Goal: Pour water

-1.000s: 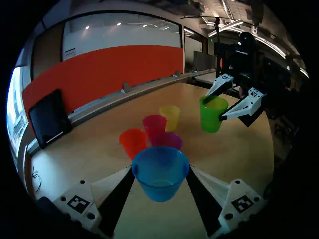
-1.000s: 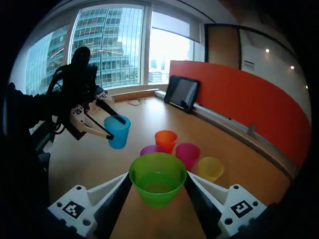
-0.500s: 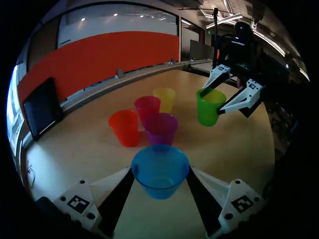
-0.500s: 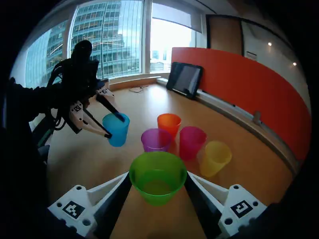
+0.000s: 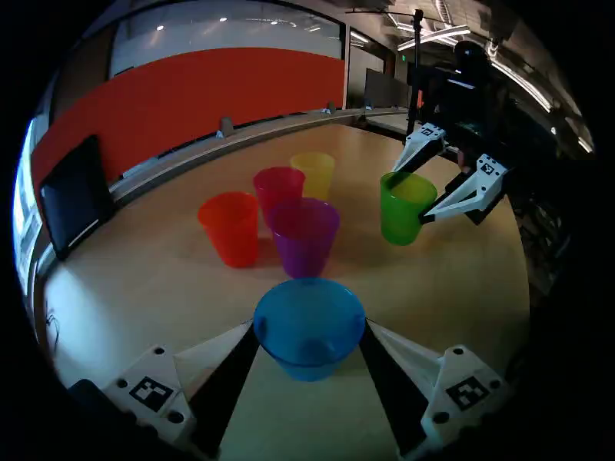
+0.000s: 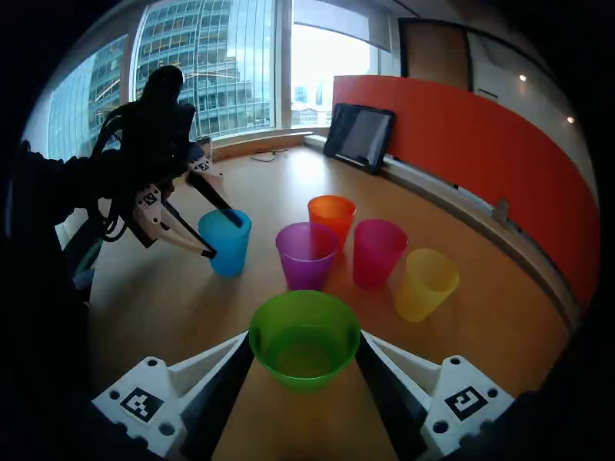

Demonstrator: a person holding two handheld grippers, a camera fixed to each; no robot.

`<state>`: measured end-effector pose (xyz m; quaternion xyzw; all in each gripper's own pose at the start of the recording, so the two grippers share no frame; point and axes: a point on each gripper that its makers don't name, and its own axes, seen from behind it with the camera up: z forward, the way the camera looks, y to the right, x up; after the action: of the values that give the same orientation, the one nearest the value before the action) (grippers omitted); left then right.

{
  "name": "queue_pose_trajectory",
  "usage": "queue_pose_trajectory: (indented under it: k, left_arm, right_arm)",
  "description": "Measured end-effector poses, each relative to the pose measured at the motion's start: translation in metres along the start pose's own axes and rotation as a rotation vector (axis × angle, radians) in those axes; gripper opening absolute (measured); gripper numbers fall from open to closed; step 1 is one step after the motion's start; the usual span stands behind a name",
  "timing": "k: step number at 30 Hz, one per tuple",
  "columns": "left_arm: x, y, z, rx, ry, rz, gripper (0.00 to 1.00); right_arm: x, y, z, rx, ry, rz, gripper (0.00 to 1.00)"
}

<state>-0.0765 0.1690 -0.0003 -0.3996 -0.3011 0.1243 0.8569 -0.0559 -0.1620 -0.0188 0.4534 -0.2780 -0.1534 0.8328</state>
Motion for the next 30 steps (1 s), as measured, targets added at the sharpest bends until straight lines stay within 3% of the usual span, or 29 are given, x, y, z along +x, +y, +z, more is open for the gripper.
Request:
queue_pose_trajectory:
  k: [30]
  left_arm:
    - [-0.017,0.002,0.000,0.000,-0.031,-0.002,0.87]
  right_arm:
    - [-0.023,-0.003,0.014,-0.016,-0.033,-0.003,0.91]
